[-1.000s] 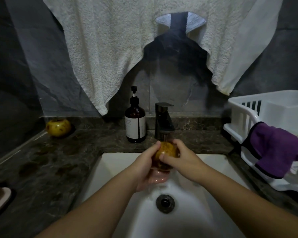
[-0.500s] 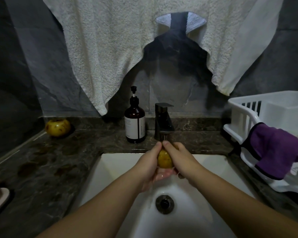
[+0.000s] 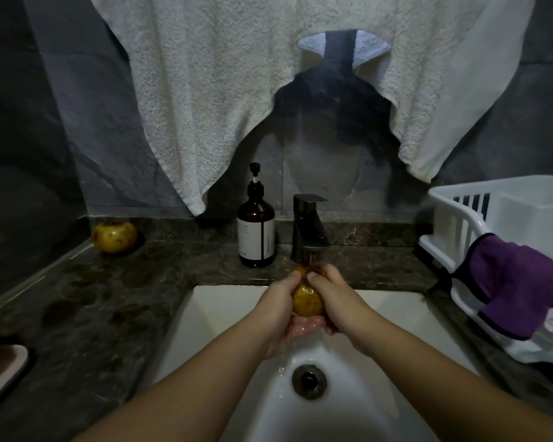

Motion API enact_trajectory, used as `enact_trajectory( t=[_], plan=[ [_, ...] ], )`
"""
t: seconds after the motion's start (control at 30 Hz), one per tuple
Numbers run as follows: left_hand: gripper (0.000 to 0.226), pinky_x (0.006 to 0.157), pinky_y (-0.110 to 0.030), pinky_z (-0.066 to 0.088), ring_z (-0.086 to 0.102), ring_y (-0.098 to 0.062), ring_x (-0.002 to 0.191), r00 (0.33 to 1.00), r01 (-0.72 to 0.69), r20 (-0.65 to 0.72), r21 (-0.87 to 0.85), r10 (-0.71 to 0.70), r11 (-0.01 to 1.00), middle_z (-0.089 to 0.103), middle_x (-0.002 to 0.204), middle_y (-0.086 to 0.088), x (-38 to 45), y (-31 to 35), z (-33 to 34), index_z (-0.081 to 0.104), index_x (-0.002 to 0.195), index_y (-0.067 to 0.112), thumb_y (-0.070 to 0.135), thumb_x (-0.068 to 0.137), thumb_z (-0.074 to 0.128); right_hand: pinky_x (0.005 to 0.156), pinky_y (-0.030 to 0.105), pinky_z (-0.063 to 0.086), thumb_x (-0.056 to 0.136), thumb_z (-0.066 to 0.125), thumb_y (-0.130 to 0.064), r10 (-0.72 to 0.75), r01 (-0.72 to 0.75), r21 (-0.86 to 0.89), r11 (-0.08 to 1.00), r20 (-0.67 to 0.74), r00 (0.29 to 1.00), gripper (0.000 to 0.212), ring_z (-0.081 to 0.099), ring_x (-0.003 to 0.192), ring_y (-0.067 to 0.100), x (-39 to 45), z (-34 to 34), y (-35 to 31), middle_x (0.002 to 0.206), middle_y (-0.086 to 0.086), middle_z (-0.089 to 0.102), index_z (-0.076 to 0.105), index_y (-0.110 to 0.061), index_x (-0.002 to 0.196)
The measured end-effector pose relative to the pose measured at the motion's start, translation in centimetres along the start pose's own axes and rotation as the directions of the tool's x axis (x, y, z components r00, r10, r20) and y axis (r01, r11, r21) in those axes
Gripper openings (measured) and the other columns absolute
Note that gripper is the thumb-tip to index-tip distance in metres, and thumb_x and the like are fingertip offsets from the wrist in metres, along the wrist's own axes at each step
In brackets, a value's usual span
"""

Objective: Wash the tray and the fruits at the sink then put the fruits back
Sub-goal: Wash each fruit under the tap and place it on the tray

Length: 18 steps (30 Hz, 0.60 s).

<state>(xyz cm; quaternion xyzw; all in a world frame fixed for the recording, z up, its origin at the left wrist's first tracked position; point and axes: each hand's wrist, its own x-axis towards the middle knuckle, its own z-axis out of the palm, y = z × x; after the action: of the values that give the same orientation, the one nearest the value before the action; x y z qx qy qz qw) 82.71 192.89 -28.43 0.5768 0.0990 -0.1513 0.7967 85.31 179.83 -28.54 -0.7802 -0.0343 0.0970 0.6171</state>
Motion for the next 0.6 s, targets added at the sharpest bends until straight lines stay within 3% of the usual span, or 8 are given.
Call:
enact_trajectory(
  t=[0.1,0.2,0.3,0.37,0.43,0.5,0.6],
  plan=[
    [0.043,0.073,-0.038,0.063,0.077,-0.038,0.094,0.998,-0.035,-0.042,0.028,0.036,0.999,0.074,0.112,-0.026,0.2,-0.3,0.4,0.057,0.134,0.016,0.049,0.107,0.049,0.041,0.015,0.043,0.102,0.048,-0.055,-0.007,0.007,-0.021,1.0,-0.034,0.999,0.026,0.063,0.08,0.015,0.1,0.2,-0.1,0.109,0.002,0.065,0.044,-0.051,0.128],
    [0.039,0.075,-0.042,0.064,0.075,-0.036,0.1,0.989,-0.13,-0.071,0.036,0.133,0.991,0.067,0.124,-0.018,0.6,-0.2,-0.1,0.047,0.135,0.023,0.04,0.103,0.061,0.052,0.025,0.048,0.1,0.044,-0.062,0.011,-0.013,-0.057,0.998,-0.032,0.999,0.028,0.069,0.09,0.02,0.1,0.0,-0.1,0.112,-0.002,0.065,0.039,-0.056,0.128],
    [0.053,0.07,-0.035,0.063,0.071,-0.025,0.102,0.957,-0.246,-0.082,0.284,0.279,0.927,0.06,0.127,-0.007,1.2,-0.4,-0.8,0.039,0.135,0.033,0.042,0.095,0.073,0.056,0.028,0.05,0.098,0.036,-0.071,0.066,-0.068,-0.081,0.994,-0.029,0.997,0.041,0.073,0.084,0.019,-0.1,-0.2,-0.2,0.108,0.001,0.069,0.044,-0.043,0.127],
    [0.064,0.07,-0.035,0.061,0.072,-0.027,0.102,0.96,-0.242,-0.049,0.36,0.277,0.901,0.06,0.127,-0.006,1.2,-0.3,-1.0,0.038,0.133,0.038,0.055,0.085,0.077,0.055,0.028,0.047,0.101,0.035,-0.066,0.07,-0.071,-0.066,0.995,-0.017,0.997,0.043,0.07,0.074,0.018,0.0,-0.7,-0.1,0.103,0.005,0.07,0.05,-0.034,0.125],
    [0.066,0.067,-0.034,0.06,0.075,-0.029,0.098,0.981,-0.177,-0.023,0.328,0.195,0.928,0.064,0.124,-0.007,1.2,-0.1,-1.2,0.043,0.131,0.042,0.072,0.08,0.071,0.058,0.03,0.044,0.101,0.038,-0.062,0.08,-0.08,0.02,0.997,-0.034,0.996,0.045,0.063,0.073,0.021,0.1,-1.3,0.0,0.099,0.009,0.067,0.058,-0.027,0.12],
    [0.048,0.064,-0.033,0.06,0.077,-0.024,0.086,0.99,-0.136,0.002,0.341,0.144,0.93,0.068,0.117,-0.008,1.1,0.1,-1.0,0.05,0.123,0.045,0.078,0.089,0.055,0.064,0.032,0.045,0.097,0.042,-0.064,0.126,-0.123,0.095,0.988,-0.031,0.992,0.049,0.061,0.083,0.024,0.1,-1.6,0.4,0.1,0.011,0.067,0.062,-0.023,0.114],
    [0.037,0.077,-0.041,0.063,0.071,-0.02,0.09,0.957,-0.222,-0.045,0.517,0.285,0.827,0.067,0.112,-0.003,2.1,-0.4,-0.7,0.054,0.118,0.042,0.071,0.096,0.049,0.057,0.028,0.048,0.088,0.043,-0.081,0.242,-0.245,0.136,0.96,0.037,0.97,0.067,0.067,0.08,0.022,0.1,-1.2,0.6,0.094,0.012,0.073,0.065,-0.025,0.116]
  ],
)
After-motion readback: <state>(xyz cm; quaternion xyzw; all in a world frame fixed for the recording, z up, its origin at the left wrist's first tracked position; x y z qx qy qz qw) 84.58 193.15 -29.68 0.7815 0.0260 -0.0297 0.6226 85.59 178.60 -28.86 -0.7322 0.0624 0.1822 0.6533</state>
